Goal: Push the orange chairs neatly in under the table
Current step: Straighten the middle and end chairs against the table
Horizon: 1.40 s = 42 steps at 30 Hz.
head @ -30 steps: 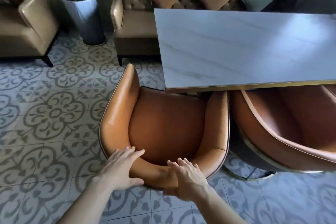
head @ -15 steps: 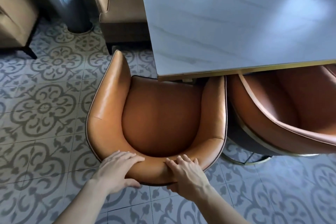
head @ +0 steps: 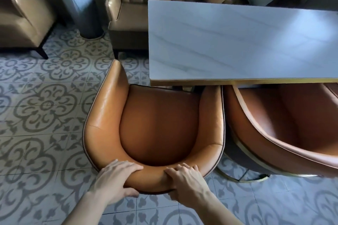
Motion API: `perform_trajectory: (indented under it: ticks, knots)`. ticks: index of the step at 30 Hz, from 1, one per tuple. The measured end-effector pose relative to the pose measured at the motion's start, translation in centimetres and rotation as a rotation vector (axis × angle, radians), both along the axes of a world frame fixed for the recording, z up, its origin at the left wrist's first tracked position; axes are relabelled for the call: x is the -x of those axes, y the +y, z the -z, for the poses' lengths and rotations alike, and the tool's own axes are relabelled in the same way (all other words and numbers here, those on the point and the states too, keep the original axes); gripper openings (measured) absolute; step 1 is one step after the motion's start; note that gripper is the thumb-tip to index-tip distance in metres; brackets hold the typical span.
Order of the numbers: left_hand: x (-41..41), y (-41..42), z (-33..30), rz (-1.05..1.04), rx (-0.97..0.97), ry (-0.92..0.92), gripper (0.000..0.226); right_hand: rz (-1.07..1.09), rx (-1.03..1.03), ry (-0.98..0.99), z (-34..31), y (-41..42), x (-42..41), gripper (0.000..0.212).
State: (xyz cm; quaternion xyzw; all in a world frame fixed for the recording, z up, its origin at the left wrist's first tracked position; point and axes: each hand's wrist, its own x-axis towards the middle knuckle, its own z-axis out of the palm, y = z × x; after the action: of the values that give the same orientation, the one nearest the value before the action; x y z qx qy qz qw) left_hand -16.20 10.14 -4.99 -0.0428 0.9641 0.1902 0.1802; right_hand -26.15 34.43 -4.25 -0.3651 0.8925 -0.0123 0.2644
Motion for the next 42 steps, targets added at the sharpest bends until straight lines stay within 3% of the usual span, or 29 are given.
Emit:
perform_trajectory:
  ticks: [19, 42]
  knots:
    - [-1.1, 13.9, -0.1, -0.113, -0.011, 0.035, 0.083, -0.109, 0.009, 0.01, -0.8, 12.1, 2.9, 0.072]
    - [-0.6, 13.0, -0.1, -0.128, -0.092, -0.003, 0.089, -0.105, -0.034, 0.054, 0.0, 11.8, 2.1, 0.087]
